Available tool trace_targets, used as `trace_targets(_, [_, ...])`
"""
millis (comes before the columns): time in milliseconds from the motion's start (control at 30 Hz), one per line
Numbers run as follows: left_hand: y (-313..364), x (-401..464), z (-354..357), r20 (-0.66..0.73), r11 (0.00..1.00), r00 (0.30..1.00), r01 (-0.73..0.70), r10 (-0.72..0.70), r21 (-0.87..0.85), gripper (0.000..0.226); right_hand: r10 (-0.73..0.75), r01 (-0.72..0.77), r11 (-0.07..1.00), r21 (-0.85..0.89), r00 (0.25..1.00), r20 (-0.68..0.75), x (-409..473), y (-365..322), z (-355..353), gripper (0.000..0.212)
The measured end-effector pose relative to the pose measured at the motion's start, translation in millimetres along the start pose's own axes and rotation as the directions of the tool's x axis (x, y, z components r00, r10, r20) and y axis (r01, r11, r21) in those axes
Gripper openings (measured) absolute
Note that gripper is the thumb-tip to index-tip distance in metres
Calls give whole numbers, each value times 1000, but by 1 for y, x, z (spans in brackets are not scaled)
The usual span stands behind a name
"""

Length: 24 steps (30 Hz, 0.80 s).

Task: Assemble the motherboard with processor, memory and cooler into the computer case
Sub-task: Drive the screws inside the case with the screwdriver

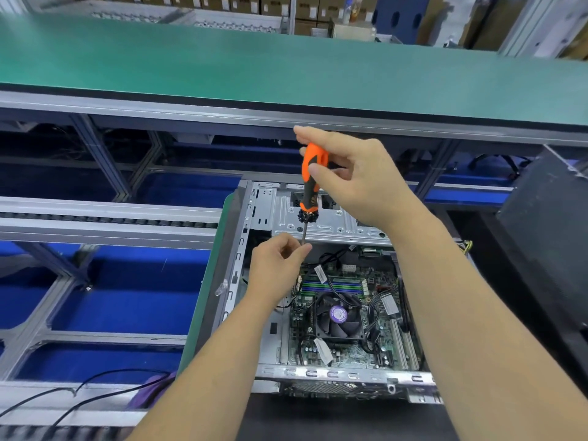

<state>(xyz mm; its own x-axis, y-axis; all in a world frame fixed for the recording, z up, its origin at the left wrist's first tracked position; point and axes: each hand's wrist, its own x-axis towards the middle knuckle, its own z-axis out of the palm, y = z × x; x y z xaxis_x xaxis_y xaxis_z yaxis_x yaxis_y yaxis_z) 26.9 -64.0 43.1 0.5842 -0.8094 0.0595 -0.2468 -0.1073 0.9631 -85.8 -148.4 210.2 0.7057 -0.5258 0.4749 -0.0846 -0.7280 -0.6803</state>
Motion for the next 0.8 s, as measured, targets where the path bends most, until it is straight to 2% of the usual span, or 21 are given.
trace_targets(167, [-2,-5,2,33,1000,999,10,-9,-9,20,42,-53,994,-98,993,-107,4,0,2,43])
trace_targets(300, [-5,-1,2,4,999,1000,-25,25,38,22,21,-21,1000,2,1000,-4,-1,-1,-1,43])
trace_targets(467, [-4,-1,2,111,1000,994,-21,19,20,16,53,-68,981,-180,995,-90,4,1,-4,44])
trace_targets(567, [-2,-2,2,135,999,990,-34,32,19,19,46,-45,995,-85,999,7,2,-1,-5,44])
trace_targets(633, [-2,-3,3,153,999,988,-39,38,4,17,40,-42,992,-115,999,-20,4,-1,-6,42])
trace_targets(733, [-1,-2,4,78,999,997,-20,17,41,4,68,-82,972,-218,995,-71,6,-2,-6,47])
trace_targets(800, [-1,1,3,-14,999,999,29,-29,18,12,81,-80,986,-149,997,-4,4,-2,-5,49])
